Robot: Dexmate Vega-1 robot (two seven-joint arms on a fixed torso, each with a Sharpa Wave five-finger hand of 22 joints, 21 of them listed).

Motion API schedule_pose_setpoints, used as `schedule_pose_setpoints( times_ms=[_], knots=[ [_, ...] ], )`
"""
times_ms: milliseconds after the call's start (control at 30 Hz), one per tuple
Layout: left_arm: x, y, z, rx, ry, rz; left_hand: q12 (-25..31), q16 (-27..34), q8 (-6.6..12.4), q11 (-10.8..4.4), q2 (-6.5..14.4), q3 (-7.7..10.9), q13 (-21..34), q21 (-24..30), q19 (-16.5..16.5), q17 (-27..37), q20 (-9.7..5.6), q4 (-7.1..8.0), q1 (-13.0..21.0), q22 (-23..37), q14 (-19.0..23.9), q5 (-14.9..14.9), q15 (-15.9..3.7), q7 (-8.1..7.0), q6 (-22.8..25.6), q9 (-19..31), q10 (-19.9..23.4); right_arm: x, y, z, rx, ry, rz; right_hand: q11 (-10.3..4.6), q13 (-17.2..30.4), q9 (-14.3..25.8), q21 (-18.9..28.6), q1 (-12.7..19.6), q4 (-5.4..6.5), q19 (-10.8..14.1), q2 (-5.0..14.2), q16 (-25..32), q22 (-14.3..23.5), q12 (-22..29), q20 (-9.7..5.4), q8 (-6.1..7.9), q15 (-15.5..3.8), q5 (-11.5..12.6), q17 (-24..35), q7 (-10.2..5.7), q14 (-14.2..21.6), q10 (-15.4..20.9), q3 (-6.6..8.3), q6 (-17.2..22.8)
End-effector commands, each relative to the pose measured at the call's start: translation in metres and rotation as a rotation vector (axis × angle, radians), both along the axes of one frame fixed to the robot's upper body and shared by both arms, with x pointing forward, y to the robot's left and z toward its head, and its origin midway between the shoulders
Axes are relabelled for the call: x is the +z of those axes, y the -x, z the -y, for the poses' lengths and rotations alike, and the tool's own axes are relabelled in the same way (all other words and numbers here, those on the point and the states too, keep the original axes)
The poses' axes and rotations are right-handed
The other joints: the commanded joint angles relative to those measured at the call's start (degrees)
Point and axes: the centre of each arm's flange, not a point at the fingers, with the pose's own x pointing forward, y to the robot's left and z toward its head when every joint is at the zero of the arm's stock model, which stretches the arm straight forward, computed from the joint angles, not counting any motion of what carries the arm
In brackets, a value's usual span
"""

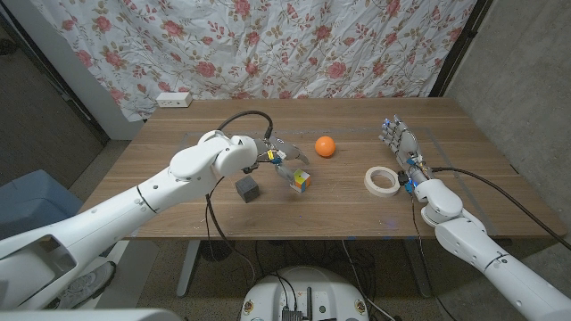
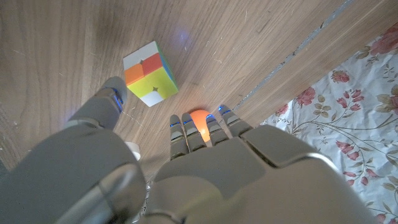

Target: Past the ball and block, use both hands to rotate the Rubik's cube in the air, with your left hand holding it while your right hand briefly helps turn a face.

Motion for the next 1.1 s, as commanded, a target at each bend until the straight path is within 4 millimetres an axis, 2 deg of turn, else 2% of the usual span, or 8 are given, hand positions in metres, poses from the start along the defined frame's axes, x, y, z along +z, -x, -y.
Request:
schedule_pose_setpoints(
  times_ms=[33,367,467,700,833,867,1000,1100],
  knots=[
    [-0.0111,-0.008,0.0048,-0.007,-0.033,0.025,0.1,0.1,0.02,-0.02,-0.1,-0.05,0.3,0.1,-0.1,0.3,0.1,0.24,0.9,-0.1,-0.2,-0.2,-0.97,-0.04,-0.5,0.2,-0.3,-0.0002,-0.002,0.0009,0.005,0.0,-0.005,-0.28,0.2,0.1,0.3,0.3,-0.1,0.0,0.63,0.3,0.1,0.4,-0.26,-0.01,-0.08,0.3,-0.1,-0.05,-0.1,-0.2,0.37,-0.1],
    [-0.0163,-0.0136,0.0069,-0.022,-0.033,0.028,0.4,0.2,0.18,-0.03,-0.3,-0.15,0.3,0.2,-0.2,0.3,0.27,0.27,1.7,-0.1,0.1,-0.3,-1.01,0.08,-0.5,0.2,0.4,-0.0023,-0.0031,0.0002,0.009,0.003,-0.012,-0.23,0.2,0.1,0.3,0.2,-0.18,0.0,0.64,0.4,0.1,0.4,-0.23,-0.08,-0.08,0.3,-0.2,-0.31,-0.2,-0.2,0.4,-0.3],
    [-0.0175,-0.0147,0.0072,-0.029,-0.031,0.031,1.0,0.4,0.37,-0.11,-0.3,-0.2,0.4,0.4,0.0,0.3,0.39,0.3,2.7,-0.1,0.7,-0.3,-1.86,0.32,-0.4,0.2,2.2,-0.0029,-0.0034,-0.0003,0.01,0.003,-0.014,-0.21,0.2,0.1,0.4,0.2,-0.26,0.0,0.63,0.4,0.1,0.4,-0.24,-0.07,-0.03,0.3,-0.3,-0.42,-0.2,-0.2,0.43,-0.3],
    [-0.0187,-0.0155,0.0092,-0.034,-0.03,0.034,1.5,0.5,0.61,0.12,-0.2,-0.21,0.4,0.5,0.3,0.3,0.46,0.32,3.9,-0.1,1.5,-0.2,-2.35,0.23,0.0,0.3,3.7,-0.0039,-0.0039,-0.0009,0.018,0.006,-0.021,-0.33,0.2,0.1,0.3,0.2,-0.31,0.0,0.67,0.4,0.1,0.4,-0.17,-0.17,0.24,0.3,-0.4,-0.91,-0.4,-0.5,0.44,-0.6],
    [-0.0183,-0.014,0.0097,-0.045,-0.021,0.054,1.7,0.7,0.71,-0.38,-0.1,-0.17,0.5,0.7,0.9,0.3,0.5,0.3,4.9,-0.1,2.5,-0.1,-2.93,0.37,0.2,0.3,4.7,-0.0049,-0.0045,-0.0014,0.022,0.003,-0.024,-0.36,0.2,0.1,0.3,0.1,-0.32,-0.1,0.68,0.4,0.1,0.4,-0.05,-0.17,0.11,0.2,-0.4,-1.08,-0.6,-0.5,0.42,-0.7],
    [-0.0182,-0.0134,0.0098,-0.048,-0.018,0.061,1.9,0.8,0.82,-0.05,-0.1,-0.18,0.6,0.7,1.1,0.3,0.63,0.29,5.3,-0.1,2.9,-0.1,-3.02,0.38,0.5,0.3,5.2,-0.0053,-0.0047,-0.0015,0.023,0.001,-0.025,-0.36,0.2,0.1,0.3,0.1,-0.33,-0.2,0.66,0.4,0.1,0.4,0.02,-0.15,0.14,0.2,-0.4,-1.14,-0.5,-0.5,0.41,-0.6],
    [-0.0183,-0.0123,0.0101,-0.058,-0.013,0.074,2.4,1.0,1.83,-0.28,-0.3,-0.44,0.7,0.8,2.1,0.3,0.49,0.26,7.3,-0.1,4.9,-0.1,-3.96,-0.28,3.2,0.3,7.2,-0.0067,-0.0048,-0.0021,0.023,-0.003,-0.027,-0.48,0.1,0.1,0.3,0.1,-0.41,-0.1,0.67,0.4,0.1,0.4,0.01,-0.16,0.17,0.2,-0.4,-1.31,-0.6,-0.5,0.43,-0.7],
    [-0.0181,-0.0116,0.0101,-0.058,-0.015,0.081,2.5,1.1,2.27,-0.6,-0.5,-0.69,0.7,0.9,2.6,0.3,0.43,0.25,8.3,-0.1,6.1,-0.1,-4.34,-0.17,4.5,0.4,8.1,-0.0073,-0.0046,-0.0022,0.022,-0.003,-0.03,-0.48,0.1,0.1,0.3,0.1,-0.47,-0.2,0.7,0.4,0.1,0.4,0.01,-0.15,0.19,0.2,-0.5,-1.37,-0.6,-0.5,0.44,-0.7]
  ],
)
